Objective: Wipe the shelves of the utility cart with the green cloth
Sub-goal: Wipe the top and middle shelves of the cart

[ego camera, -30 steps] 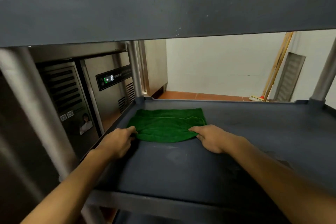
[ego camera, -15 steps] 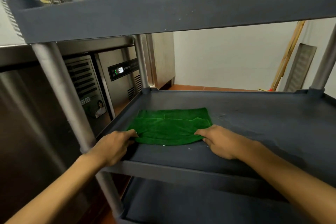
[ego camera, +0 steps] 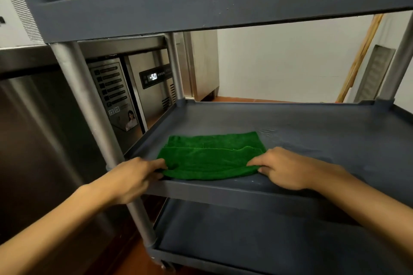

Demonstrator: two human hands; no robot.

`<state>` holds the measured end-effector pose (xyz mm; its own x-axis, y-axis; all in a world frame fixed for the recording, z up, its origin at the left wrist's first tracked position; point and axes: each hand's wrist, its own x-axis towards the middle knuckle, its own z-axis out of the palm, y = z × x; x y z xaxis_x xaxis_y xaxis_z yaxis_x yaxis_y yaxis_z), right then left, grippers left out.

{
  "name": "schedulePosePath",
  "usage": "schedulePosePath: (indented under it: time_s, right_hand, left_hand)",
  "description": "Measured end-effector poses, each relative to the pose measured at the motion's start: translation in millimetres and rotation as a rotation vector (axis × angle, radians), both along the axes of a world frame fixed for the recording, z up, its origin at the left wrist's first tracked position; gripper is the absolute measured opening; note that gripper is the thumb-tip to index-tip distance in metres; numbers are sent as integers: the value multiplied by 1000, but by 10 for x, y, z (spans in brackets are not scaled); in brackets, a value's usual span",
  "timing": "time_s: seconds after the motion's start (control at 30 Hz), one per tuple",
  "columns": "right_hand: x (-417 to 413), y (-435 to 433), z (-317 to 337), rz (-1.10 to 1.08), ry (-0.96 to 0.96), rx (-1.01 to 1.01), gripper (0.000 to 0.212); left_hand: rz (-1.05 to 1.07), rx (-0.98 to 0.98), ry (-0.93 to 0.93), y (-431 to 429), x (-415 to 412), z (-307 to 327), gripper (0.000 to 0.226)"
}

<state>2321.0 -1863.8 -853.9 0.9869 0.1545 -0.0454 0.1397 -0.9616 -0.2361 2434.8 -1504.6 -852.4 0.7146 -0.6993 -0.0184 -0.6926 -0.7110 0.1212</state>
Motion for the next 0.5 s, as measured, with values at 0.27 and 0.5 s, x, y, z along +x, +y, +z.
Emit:
schedulePosePath:
  time_s: [0.27,0.5]
  right_hand:
    - [-235,20,390,-36,162,115,38]
    - [-4,-190,616,-134,-23,672,23]
  left_hand:
    - [-82,-126,57,30,-189,396,15]
    - [-34,-326,-95,-99,71,701,27]
